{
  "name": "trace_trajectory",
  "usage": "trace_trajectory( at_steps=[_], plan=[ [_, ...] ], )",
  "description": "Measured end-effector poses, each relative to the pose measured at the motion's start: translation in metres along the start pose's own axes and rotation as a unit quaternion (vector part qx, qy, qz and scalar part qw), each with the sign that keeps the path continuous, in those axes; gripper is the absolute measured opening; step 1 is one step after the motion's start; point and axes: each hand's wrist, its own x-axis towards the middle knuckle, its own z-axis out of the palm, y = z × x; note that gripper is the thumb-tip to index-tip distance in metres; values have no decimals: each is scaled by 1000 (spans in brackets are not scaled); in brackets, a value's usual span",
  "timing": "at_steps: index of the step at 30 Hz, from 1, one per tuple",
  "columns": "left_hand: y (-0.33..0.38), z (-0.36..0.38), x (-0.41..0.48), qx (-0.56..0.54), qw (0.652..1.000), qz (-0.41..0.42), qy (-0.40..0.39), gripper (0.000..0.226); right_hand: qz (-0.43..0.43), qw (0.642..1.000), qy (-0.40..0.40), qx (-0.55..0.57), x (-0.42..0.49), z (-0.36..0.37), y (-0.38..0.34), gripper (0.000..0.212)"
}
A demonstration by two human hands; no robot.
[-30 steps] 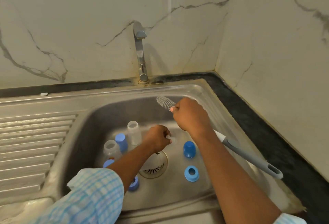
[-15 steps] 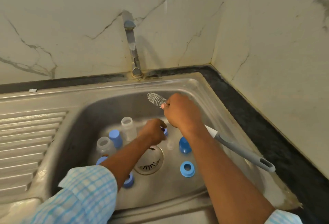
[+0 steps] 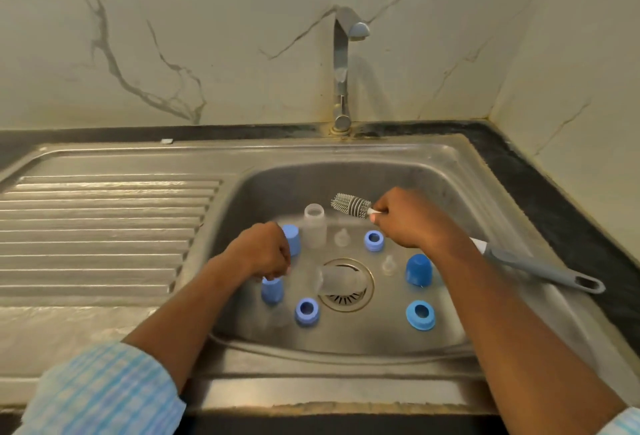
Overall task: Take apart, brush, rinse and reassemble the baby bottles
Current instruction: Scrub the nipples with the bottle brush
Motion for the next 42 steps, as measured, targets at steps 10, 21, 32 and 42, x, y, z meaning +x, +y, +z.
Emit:
trace_trajectory(
  at_steps=[10, 21, 32, 42],
  plan=[
    [27, 35, -5, 219, 967, 6, -132, 35, 25, 999, -15, 18, 3, 0, 8, 19],
    [13, 6, -15, 56, 993, 35, -94, 12, 2, 999, 20, 26, -3, -5, 3, 13],
    [22, -15, -6, -629, 763, 33, 145, 15, -47, 987, 130, 86, -12, -15, -20, 9],
    [29, -14, -4, -730, 677, 31, 91, 31, -77, 989, 109, 62, -13, -11, -29, 16]
  ],
)
